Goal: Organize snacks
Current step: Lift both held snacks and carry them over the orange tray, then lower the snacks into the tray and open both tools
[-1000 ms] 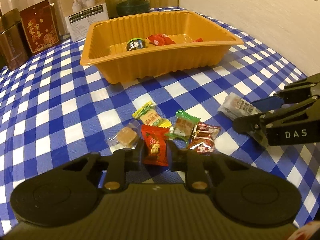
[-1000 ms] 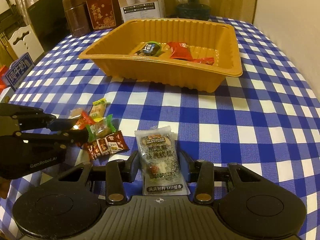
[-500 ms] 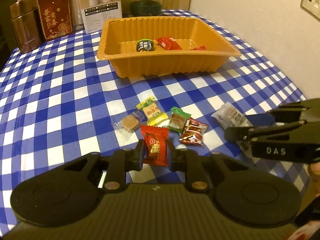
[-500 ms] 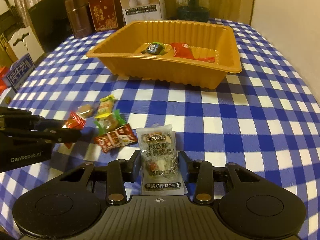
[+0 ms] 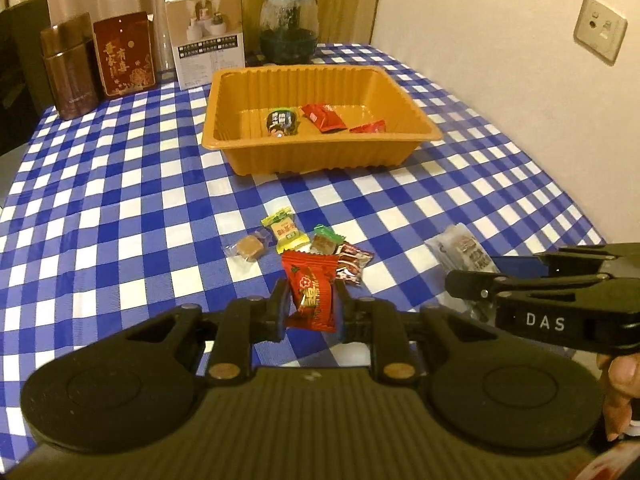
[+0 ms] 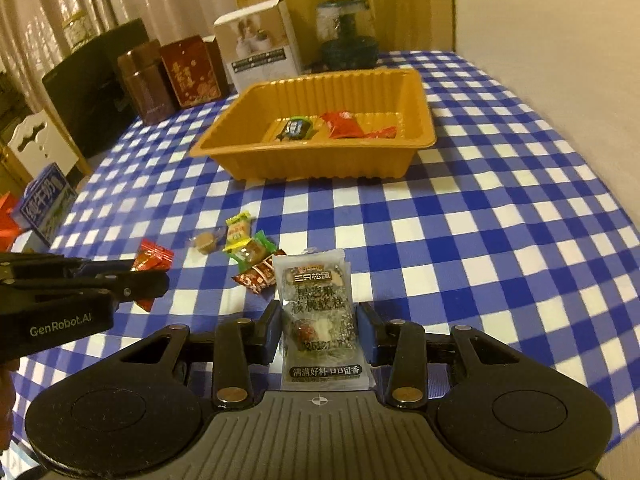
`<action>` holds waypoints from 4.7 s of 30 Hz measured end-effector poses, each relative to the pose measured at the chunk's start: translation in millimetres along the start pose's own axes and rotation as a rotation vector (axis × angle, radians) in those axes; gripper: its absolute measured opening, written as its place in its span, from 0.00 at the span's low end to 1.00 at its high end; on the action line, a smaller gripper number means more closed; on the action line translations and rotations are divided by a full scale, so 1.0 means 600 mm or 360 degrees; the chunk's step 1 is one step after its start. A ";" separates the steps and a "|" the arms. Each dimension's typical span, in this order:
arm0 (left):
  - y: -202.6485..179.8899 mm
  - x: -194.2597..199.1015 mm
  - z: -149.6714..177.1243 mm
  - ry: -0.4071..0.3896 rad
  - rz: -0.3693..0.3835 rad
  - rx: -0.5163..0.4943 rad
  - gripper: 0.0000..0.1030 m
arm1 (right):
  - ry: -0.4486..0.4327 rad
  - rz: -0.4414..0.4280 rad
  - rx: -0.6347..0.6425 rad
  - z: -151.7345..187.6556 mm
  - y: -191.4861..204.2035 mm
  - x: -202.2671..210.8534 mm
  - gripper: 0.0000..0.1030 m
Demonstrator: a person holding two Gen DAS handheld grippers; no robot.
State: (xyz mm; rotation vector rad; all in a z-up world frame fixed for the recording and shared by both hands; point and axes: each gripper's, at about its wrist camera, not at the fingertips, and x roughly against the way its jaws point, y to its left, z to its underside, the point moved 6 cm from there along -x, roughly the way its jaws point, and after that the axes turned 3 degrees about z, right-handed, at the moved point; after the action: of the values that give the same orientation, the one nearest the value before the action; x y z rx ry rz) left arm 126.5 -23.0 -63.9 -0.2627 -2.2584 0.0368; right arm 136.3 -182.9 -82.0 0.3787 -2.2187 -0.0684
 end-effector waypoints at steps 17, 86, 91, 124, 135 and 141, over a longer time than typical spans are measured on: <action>-0.041 0.059 -0.004 -0.0038 0.0024 -0.0005 0.19 | -0.0066 0.0017 0.0004 -0.002 0.015 0.069 0.39; 0.031 -0.129 -0.242 -0.0129 0.0041 0.0035 0.19 | -0.0120 0.0009 -0.0038 -0.260 -0.062 -0.097 0.39; 0.052 -0.162 -0.262 -0.0115 0.0039 0.0077 0.19 | -0.0118 -0.0017 -0.0066 -0.285 -0.062 -0.128 0.39; 0.124 -0.221 -0.276 -0.0093 -0.0065 0.0102 0.31 | -0.0084 -0.0055 -0.0148 -0.316 -0.050 -0.206 0.39; 0.125 -0.210 -0.273 -0.0108 -0.0052 0.0109 0.31 | -0.0079 -0.0064 -0.0160 -0.320 -0.039 -0.213 0.39; 0.125 -0.205 -0.271 -0.0114 -0.0052 0.0109 0.31 | -0.0106 -0.0122 -0.0240 -0.322 -0.047 -0.219 0.50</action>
State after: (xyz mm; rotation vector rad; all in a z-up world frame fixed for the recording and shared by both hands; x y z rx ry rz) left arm 340.0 15.6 -60.2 -0.1908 -2.3269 0.1077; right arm 369.4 -155.2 -65.3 0.3824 -2.2471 -0.2920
